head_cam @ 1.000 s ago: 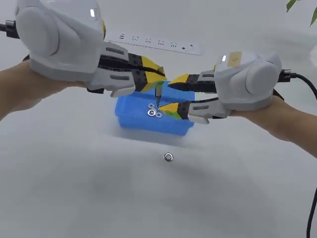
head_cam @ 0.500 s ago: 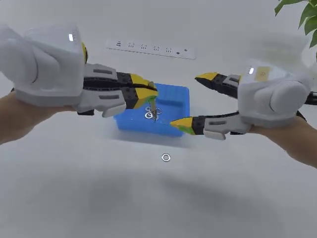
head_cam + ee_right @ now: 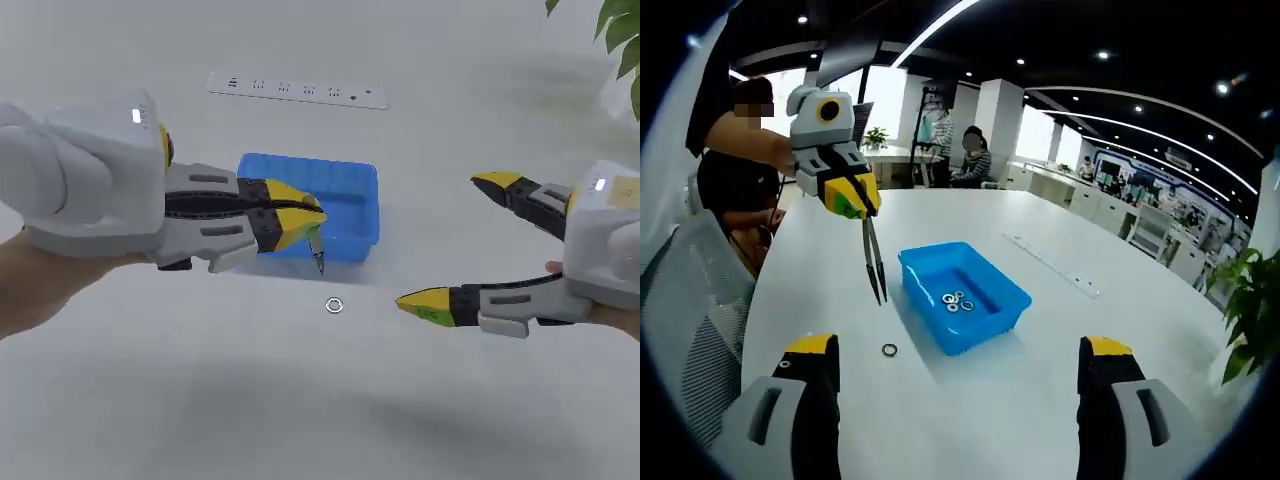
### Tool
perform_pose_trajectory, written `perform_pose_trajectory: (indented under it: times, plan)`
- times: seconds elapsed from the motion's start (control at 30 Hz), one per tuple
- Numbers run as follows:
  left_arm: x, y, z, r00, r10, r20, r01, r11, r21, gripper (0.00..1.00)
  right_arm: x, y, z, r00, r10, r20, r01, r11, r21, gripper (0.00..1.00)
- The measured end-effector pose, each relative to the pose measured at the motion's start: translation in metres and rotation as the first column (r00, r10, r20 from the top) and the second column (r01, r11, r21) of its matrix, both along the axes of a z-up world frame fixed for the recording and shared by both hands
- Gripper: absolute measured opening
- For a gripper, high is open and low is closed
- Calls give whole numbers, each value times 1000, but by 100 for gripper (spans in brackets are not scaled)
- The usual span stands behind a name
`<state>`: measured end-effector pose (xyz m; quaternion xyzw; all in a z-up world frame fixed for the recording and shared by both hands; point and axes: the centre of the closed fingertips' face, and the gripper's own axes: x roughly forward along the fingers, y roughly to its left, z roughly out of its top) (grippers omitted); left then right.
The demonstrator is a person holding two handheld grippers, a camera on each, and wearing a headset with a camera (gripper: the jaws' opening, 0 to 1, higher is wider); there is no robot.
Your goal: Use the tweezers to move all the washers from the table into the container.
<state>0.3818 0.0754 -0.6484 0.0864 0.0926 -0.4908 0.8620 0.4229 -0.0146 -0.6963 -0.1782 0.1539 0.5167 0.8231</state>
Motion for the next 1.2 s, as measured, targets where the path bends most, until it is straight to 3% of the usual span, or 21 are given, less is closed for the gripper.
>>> perform_pose_trajectory:
  times: [0.17,0.3,0.37,0.47,0.6,0.9,1.2]
  plan:
    - [-9,-11,-14,999,-29,-20,30,999,18,5,-13,-14,-11,999,-27,-35,27,1000,-5,100]
    - [-15,-18,-24,998,-56,-1,56,998,34,5,-26,-21,-19,997,-24,-72,23,1000,-14,100]
    - [-14,-20,-26,998,-58,7,58,998,28,5,-31,-24,-21,996,-24,-84,22,1000,-21,100]
    - [-12,-25,-28,998,-68,14,67,997,28,5,-35,-26,-19,993,-40,-109,41,999,9,100]
    - [-10,-28,-34,997,-76,3,76,997,27,5,-41,-26,-20,990,-52,-127,58,998,37,99]
    - [-9,-24,-43,996,-91,-2,91,994,60,5,-63,-22,-37,983,-6,-184,8,1000,10,100]
    - [-6,-28,-51,994,-107,-13,107,992,66,5,-67,-16,-39,979,6,-205,-2,1000,24,99]
